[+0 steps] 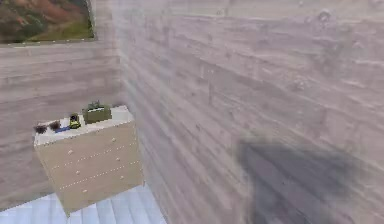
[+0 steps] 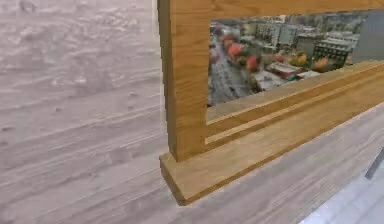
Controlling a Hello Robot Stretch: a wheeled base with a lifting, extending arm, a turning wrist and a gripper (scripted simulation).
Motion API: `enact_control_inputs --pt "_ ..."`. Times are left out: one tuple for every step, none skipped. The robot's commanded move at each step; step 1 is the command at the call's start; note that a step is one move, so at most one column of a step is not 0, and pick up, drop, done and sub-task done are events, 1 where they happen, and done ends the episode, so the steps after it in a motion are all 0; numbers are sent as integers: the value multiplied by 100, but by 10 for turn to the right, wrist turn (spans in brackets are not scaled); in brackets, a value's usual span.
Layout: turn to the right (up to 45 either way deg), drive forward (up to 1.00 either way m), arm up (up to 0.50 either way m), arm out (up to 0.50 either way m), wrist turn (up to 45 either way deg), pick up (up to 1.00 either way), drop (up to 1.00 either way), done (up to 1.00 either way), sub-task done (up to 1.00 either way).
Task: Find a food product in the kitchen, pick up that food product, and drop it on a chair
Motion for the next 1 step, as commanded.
enact_control_inputs --pt "-450 0 0 0 0 0 0 0 0"
